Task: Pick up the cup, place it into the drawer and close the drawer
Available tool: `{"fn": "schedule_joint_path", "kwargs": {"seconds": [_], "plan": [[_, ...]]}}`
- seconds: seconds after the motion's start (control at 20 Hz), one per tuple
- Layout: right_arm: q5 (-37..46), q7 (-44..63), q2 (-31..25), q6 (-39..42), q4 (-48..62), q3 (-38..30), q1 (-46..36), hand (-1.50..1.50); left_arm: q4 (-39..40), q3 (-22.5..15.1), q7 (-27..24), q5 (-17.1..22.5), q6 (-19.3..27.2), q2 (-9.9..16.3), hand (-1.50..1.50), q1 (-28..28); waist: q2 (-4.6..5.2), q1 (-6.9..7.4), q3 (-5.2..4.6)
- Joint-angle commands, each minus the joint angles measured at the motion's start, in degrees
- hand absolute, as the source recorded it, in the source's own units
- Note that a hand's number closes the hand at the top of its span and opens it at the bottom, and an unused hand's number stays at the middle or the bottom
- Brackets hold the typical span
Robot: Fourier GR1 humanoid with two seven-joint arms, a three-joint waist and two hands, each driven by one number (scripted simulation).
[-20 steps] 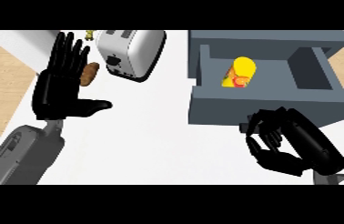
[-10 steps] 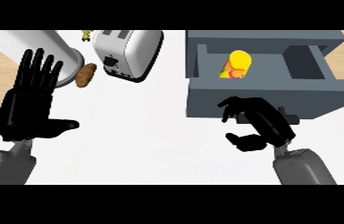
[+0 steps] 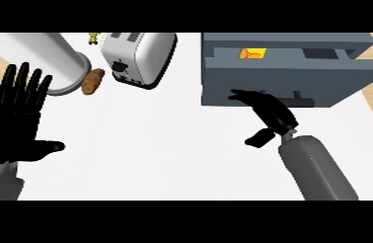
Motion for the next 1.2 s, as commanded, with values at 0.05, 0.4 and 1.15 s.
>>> {"fn": "schedule_joint_path", "kwargs": {"seconds": [0.05, 0.4, 1.15], "plan": [[1.0, -3.2, 2.9, -3.5, 16.5, -3.7, -9.9, -1.5, 5.6, 1.7, -1.0, -1.8, -4.8, -2.0, -1.5, -1.6, 0.12, -0.12, -0.01], [-1.9, -13.9, -1.7, -2.7, 36.0, -10.7, -21.9, -1.5, 0.4, 2.1, -0.6, -2.4, -4.1, -3.4, -1.5, 1.4, 0.75, 1.46, 0.08], [-1.4, -16.8, -8.5, -0.8, 48.2, -13.9, -31.2, -1.5, 2.5, 2.0, 0.7, -3.6, -6.6, -3.5, -1.5, -0.8, 1.97, 4.26, 0.2]]}}
